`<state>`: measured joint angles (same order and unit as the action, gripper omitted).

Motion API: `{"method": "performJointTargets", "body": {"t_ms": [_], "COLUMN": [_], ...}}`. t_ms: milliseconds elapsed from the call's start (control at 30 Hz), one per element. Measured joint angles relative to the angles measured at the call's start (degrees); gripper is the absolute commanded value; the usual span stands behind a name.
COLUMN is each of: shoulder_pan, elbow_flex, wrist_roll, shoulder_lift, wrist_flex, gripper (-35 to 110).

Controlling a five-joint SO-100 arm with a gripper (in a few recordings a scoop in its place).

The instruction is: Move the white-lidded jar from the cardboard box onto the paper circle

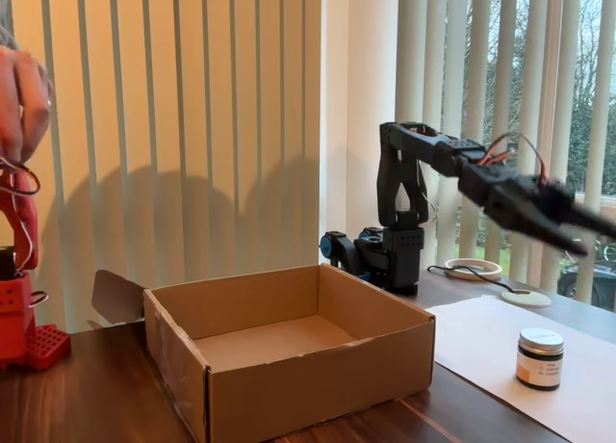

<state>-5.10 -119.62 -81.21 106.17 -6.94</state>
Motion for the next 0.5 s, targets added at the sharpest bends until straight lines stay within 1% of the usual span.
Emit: {"method": "performJointTargets", "body": {"t_ms": [133,233,433,500], "shoulder_pan": [2.4,4.2,7.8,9.4], "elbow_flex": [-6.9,-14.4,-28.2,-32.7], "wrist_roll": [19.4,31.6,54.7,60.8], "shoulder_lift": [10.3,18.7,35.9,42.1], "wrist_flex": [-5.2,-9.8,-20.6,-25.8], "gripper": [39,38,28,21]}}
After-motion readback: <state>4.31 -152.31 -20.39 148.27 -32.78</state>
